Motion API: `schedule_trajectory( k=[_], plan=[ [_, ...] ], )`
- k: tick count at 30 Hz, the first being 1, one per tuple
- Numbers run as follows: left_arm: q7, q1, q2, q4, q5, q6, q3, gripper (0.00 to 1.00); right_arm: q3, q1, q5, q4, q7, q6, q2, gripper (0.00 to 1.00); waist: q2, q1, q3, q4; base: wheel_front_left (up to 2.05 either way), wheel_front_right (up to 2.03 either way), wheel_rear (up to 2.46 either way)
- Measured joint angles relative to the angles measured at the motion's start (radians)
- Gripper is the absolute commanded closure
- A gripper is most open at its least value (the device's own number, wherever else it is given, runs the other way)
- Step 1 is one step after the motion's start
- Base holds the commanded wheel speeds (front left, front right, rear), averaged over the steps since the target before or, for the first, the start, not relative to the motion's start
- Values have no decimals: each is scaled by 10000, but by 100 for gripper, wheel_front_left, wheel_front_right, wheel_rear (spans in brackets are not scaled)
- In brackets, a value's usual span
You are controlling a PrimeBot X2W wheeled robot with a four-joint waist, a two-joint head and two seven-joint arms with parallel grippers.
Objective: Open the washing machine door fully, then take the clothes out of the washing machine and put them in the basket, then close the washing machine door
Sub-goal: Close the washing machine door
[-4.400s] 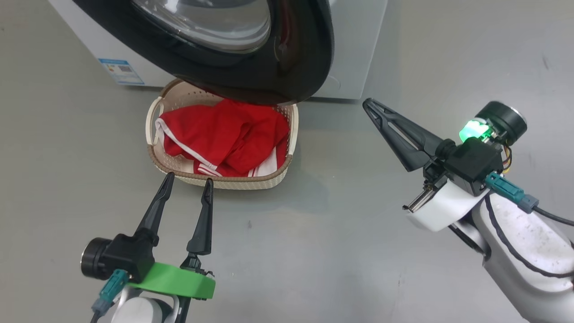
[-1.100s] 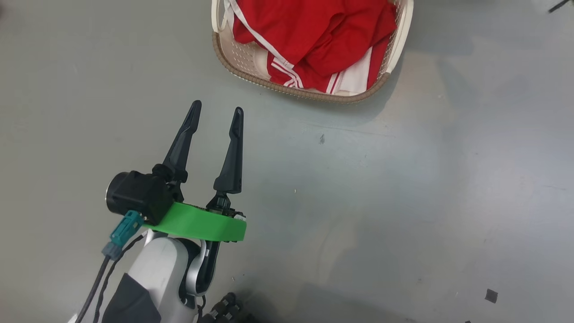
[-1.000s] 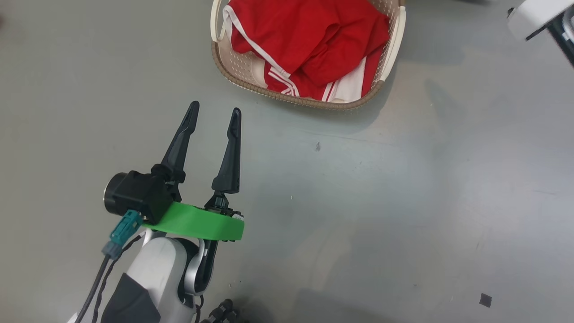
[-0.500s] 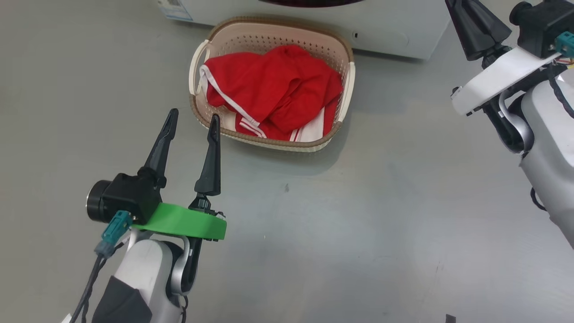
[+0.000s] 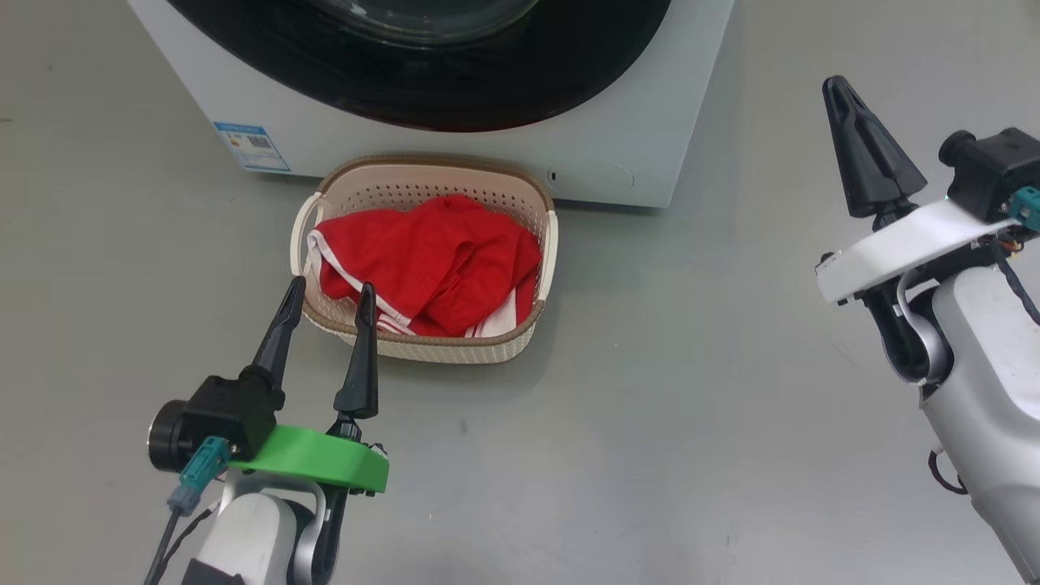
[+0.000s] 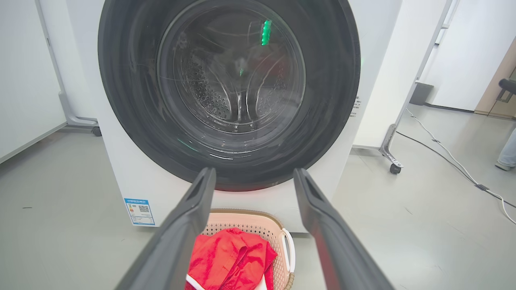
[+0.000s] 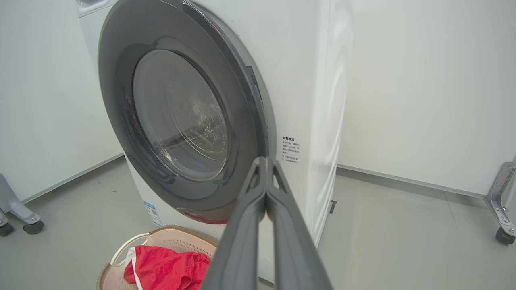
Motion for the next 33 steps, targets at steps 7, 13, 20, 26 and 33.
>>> schedule_trajectory(
  k=[7,13,20,26,33],
  plan=[
    [0,438,50,105,79,-142,180,0,-646,1274,-67,-410,0,-263,25,100,0,0,-781,-516,0,0,0],
    [0,817,84,211,219,-219,322,0,-1145,2377,-104,-784,0,-522,205,100,0,0,-1328,-842,0,0,0],
    [0,1252,98,416,217,-219,573,0,-1331,3539,-608,-1083,0,-779,286,100,0,0,-1833,-1085,0,0,0],
    [0,1516,100,537,209,-219,639,0,-1764,4279,-698,-1569,0,-901,583,54,0,-1,-2159,-1176,0,0,0],
    [0,1678,100,545,211,-219,775,0,-2025,5119,-1039,-2061,0,-972,848,0,0,-1,-2317,-1207,0,0,0]
  ],
)
